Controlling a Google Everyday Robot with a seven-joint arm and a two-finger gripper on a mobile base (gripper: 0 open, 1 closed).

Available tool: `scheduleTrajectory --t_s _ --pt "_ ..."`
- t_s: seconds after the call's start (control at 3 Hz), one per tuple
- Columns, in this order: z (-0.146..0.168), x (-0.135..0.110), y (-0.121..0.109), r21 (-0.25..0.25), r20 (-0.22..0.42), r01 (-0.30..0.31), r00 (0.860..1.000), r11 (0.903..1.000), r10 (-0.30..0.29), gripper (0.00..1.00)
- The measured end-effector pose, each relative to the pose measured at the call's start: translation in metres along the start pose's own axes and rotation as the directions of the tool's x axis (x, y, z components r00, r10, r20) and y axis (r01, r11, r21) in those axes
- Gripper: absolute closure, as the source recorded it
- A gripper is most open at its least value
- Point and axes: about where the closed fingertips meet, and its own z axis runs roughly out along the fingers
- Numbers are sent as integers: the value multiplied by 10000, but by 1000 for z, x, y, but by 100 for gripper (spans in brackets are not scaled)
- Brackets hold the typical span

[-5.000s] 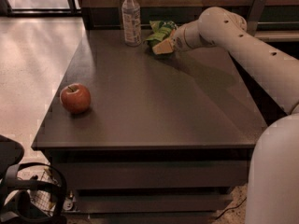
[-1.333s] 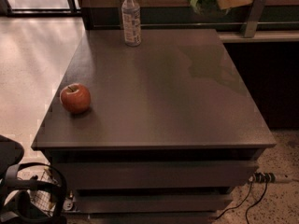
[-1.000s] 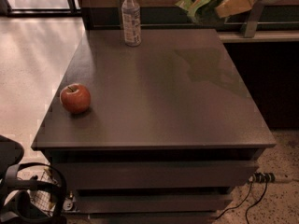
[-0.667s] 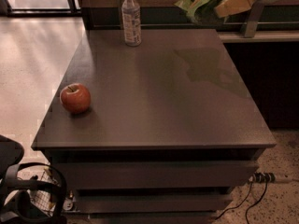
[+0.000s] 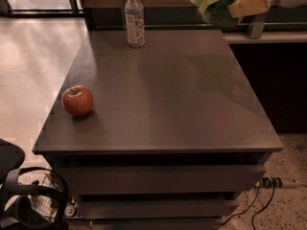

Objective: Move green rice chip bag near apple

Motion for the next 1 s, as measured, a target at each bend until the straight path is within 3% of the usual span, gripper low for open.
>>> scheduleTrajectory --t_s 0.33,0.67,1.0 --pt "0 16 32 -12 -93 -228 9997 9997 228 100" --pt "17 36 60 -682 -262 -607 9979 9958 590 100" --pt "38 51 90 -1871 -449 -922 9954 9780 852 100"
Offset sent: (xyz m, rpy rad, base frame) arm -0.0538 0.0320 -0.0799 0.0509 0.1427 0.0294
